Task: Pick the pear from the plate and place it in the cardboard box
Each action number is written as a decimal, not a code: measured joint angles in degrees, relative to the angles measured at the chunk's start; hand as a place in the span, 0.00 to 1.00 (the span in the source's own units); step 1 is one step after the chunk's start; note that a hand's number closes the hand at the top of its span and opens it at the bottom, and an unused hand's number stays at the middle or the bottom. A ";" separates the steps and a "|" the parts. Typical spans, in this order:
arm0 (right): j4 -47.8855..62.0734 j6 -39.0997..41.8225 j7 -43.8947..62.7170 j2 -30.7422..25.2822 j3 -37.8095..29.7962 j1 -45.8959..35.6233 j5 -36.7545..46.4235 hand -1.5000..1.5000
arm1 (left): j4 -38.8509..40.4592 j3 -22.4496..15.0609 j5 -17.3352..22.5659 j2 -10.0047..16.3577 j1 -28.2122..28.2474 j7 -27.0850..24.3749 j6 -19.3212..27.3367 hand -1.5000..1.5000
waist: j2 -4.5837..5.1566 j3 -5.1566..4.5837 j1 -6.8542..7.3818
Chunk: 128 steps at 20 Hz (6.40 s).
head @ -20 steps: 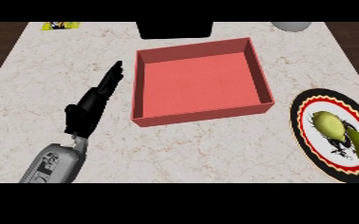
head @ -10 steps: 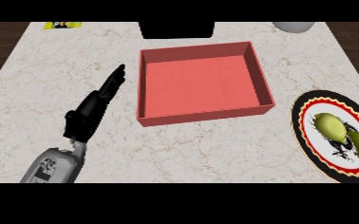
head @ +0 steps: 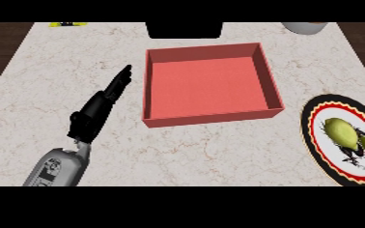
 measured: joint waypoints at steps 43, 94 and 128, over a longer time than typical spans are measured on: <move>22.78 12.19 -5.43 31.30 2.22 -17.98 37.81 0.00 | -3.56 7.55 -9.76 -9.03 3.06 1.89 -8.04 0.50 | 0.07 0.09 0.40; -22.44 1.28 21.98 69.40 62.24 -33.81 87.79 1.00 | -1.79 11.06 -12.24 -11.45 0.98 3.09 -10.57 0.50 | -0.33 0.02 0.15; -2.45 -2.00 28.72 72.19 29.20 -70.38 69.07 1.00 | -2.63 10.93 -13.01 -12.42 2.74 1.31 -11.58 0.50 | 0.12 0.08 0.98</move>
